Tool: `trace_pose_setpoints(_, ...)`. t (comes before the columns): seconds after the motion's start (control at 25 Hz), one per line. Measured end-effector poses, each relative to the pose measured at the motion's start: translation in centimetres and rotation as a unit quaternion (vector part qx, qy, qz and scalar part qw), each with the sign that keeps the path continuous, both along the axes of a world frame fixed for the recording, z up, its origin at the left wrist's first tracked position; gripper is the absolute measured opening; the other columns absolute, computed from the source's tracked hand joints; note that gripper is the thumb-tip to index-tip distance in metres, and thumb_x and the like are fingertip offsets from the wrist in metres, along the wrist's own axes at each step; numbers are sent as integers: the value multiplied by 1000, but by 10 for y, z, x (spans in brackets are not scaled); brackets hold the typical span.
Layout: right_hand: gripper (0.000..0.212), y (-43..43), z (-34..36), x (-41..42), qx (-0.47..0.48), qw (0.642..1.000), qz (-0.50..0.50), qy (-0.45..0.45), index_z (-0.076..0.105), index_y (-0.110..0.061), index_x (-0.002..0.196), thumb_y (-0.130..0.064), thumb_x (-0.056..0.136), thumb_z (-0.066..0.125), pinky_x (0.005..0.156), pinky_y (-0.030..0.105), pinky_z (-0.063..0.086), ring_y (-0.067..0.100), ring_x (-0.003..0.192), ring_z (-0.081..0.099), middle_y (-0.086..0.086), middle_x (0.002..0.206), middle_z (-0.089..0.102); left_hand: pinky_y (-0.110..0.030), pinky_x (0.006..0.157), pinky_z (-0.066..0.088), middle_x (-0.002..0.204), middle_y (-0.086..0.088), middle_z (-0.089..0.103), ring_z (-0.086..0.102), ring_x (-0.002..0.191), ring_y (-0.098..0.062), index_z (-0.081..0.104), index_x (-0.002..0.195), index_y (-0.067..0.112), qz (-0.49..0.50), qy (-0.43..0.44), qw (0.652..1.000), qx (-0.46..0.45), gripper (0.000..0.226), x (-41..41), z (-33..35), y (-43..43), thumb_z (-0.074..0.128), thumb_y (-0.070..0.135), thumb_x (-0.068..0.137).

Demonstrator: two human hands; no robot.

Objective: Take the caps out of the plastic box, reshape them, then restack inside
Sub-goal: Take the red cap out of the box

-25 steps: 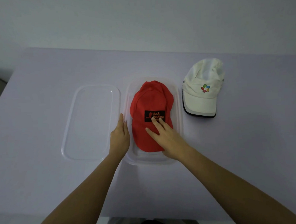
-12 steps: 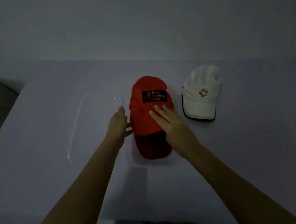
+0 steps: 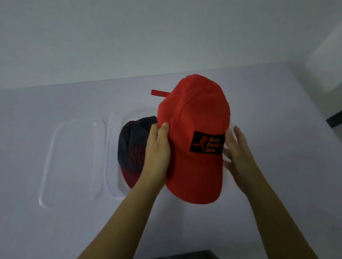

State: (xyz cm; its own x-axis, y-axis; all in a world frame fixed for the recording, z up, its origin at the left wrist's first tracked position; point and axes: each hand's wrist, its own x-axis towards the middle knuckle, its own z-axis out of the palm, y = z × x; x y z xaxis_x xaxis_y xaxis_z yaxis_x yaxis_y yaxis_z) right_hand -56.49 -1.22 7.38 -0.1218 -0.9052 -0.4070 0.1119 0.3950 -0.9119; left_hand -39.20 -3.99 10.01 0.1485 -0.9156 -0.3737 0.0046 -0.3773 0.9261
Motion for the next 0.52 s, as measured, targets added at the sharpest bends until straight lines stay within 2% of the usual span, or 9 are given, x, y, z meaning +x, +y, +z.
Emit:
trace_pose_setpoints(0.08, 85, 1, -17, -48, 14, 998, -41, -39, 39, -27, 141, -62, 68, 65, 94, 39, 47, 18, 120, 56, -2, 132, 59, -34, 82, 45, 88, 1, 57, 53, 85, -13, 55, 91, 14, -51, 16, 998, 25, 26, -40, -20, 2, 38, 33, 96)
trace_pose_setpoints(0.12, 87, 5, -26, -70, 13, 996, -68, -50, 47, -23, 136, -59, 61, 73, 86, 35, 50, 18, 112, 63, 0, 123, 65, -34, 81, 46, 88, 1, 59, 54, 84, -13, 57, 90, 18, -72, 17, 996, 42, 23, -57, -31, 2, 38, 29, 95)
trace_pose_setpoints(0.2, 97, 14, -52, -106, 27, 989, -136, -52, 51, -15, 131, -53, 47, 85, 80, 32, 52, 20, 104, 67, 5, 118, 68, -32, 74, 45, 87, 0, 61, 53, 78, -13, 58, 93, 25, -115, 14, 991, 71, 21, -90, -58, 4, 38, 21, 93)
trace_pose_setpoints(0.28, 84, 20, -81, -134, 62, 980, -186, -31, 47, -10, 131, -42, 62, 82, 80, 34, 52, 24, 104, 65, 12, 123, 64, -30, 70, 44, 88, -1, 59, 51, 76, -13, 54, 99, 27, -140, 15, 984, 111, 20, -123, -84, 7, 36, 20, 94)
trace_pose_setpoints(0.32, 73, 20, -94, -144, 79, 977, -195, -13, 44, -9, 133, -36, 73, 76, 82, 36, 52, 25, 105, 64, 14, 125, 61, -32, 75, 46, 98, -2, 59, 53, 83, -14, 49, 108, 27, -146, 22, 980, 133, 18, -136, -95, 8, 36, 24, 96)
trace_pose_setpoints(0.36, 68, 18, -105, -154, 90, 977, -193, 3, 42, -10, 134, -34, 78, 72, 86, 39, 52, 25, 107, 62, 14, 129, 58, -35, 86, 48, 112, -3, 57, 54, 95, -17, 42, 122, 26, -150, 34, 977, 148, 25, -149, -104, 8, 37, 31, 98)
trace_pose_setpoints(0.44, 70, 11, -120, -172, 82, 984, -159, 4, 42, -17, 134, -39, 76, 74, 97, 43, 48, 21, 115, 57, 6, 135, 52, -40, 103, 41, 133, -1, 46, 48, 117, -19, 20, 143, 27, -145, 71, 976, 146, 57, -165, -119, 5, 46, 44, 95)
trace_pose_setpoints(0.52, 73, 5, -124, -186, 51, 995, -91, 5, 44, -26, 131, -37, 68, 78, 101, 41, 44, 14, 122, 50, -6, 135, 48, -42, 107, 39, 140, 1, 42, 45, 126, -18, 22, 145, 30, -165, 40, 980, 102, 77, -175, -134, -2, 60, 54, 83)
